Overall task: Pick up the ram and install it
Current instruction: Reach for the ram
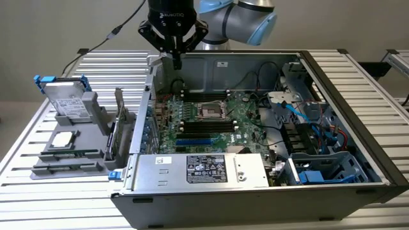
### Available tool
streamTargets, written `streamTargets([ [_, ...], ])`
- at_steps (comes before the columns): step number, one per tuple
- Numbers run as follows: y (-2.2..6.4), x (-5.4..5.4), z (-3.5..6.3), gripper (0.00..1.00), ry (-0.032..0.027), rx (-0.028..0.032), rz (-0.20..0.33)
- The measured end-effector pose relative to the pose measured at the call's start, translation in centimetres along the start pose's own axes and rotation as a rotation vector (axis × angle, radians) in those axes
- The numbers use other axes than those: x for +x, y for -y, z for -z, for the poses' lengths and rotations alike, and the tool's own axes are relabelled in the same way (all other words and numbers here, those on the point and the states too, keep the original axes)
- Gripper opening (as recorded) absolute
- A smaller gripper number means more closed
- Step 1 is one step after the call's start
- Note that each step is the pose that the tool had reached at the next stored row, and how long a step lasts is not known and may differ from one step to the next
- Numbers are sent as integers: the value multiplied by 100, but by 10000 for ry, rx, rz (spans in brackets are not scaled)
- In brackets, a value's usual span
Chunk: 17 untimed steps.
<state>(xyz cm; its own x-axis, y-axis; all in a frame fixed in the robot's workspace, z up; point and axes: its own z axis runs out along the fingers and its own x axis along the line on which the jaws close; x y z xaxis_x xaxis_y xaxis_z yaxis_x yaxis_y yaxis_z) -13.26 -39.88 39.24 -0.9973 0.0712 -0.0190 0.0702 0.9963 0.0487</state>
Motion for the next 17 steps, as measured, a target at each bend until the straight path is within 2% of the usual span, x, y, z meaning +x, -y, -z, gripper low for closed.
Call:
streamTargets([
  [4,10,136,2,10,0,0,1],
  [17,51,723,8,10,-5,2,12],
])
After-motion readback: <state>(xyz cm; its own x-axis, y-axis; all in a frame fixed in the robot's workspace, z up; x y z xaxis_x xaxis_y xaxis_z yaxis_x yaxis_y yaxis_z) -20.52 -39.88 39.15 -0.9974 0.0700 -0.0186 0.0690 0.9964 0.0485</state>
